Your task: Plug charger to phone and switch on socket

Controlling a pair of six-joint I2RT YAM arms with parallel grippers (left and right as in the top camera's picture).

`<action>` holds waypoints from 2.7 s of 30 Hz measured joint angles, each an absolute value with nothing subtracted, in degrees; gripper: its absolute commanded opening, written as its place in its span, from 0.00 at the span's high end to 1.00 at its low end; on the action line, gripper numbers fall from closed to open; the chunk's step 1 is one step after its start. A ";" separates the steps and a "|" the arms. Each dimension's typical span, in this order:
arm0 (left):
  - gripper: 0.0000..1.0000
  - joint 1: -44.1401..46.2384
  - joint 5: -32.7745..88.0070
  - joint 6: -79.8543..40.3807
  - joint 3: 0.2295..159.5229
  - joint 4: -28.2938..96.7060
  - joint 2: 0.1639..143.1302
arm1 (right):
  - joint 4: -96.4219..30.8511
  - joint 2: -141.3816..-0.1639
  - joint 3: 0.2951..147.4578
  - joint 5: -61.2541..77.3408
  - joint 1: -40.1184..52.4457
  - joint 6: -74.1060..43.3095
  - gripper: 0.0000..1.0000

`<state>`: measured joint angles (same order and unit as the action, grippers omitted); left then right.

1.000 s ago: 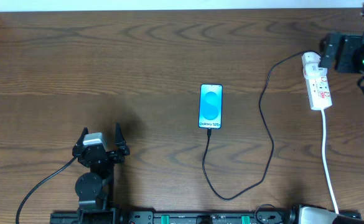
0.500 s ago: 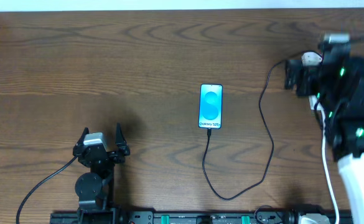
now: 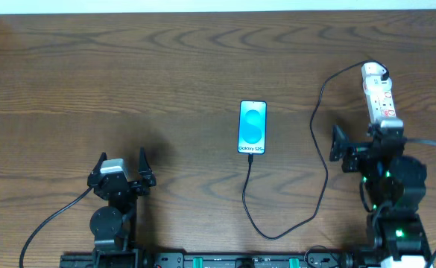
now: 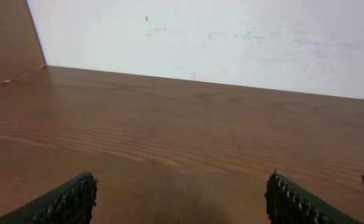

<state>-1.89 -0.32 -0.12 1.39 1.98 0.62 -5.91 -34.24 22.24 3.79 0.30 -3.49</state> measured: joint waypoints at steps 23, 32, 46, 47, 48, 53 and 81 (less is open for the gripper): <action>0.14 -1.89 -0.32 -0.12 1.39 1.98 0.62 | 7.88 -5.48 0.36 -2.72 0.34 -3.51 0.01; 0.14 -1.89 -0.32 -0.12 1.39 2.02 0.62 | -3.64 -0.73 0.38 -4.71 0.34 -3.36 0.01; 0.14 -1.89 -0.32 -0.12 1.39 2.00 0.62 | -3.79 -0.69 0.38 -3.64 0.34 0.32 0.01; 0.14 -1.89 -0.32 -0.12 1.39 2.00 0.62 | -3.79 -0.69 0.38 -3.62 0.34 0.47 0.01; 0.13 -1.89 -0.32 -0.12 1.39 2.00 0.62 | -3.79 -0.69 0.38 -3.60 0.34 0.51 0.01; 0.14 -1.89 -0.32 -0.12 1.39 2.00 0.62 | -3.79 -0.69 0.38 -3.44 0.34 0.67 0.01; 0.14 -1.89 -0.32 -0.12 1.39 2.00 0.62 | -3.88 -0.69 0.38 -2.31 0.34 2.76 0.01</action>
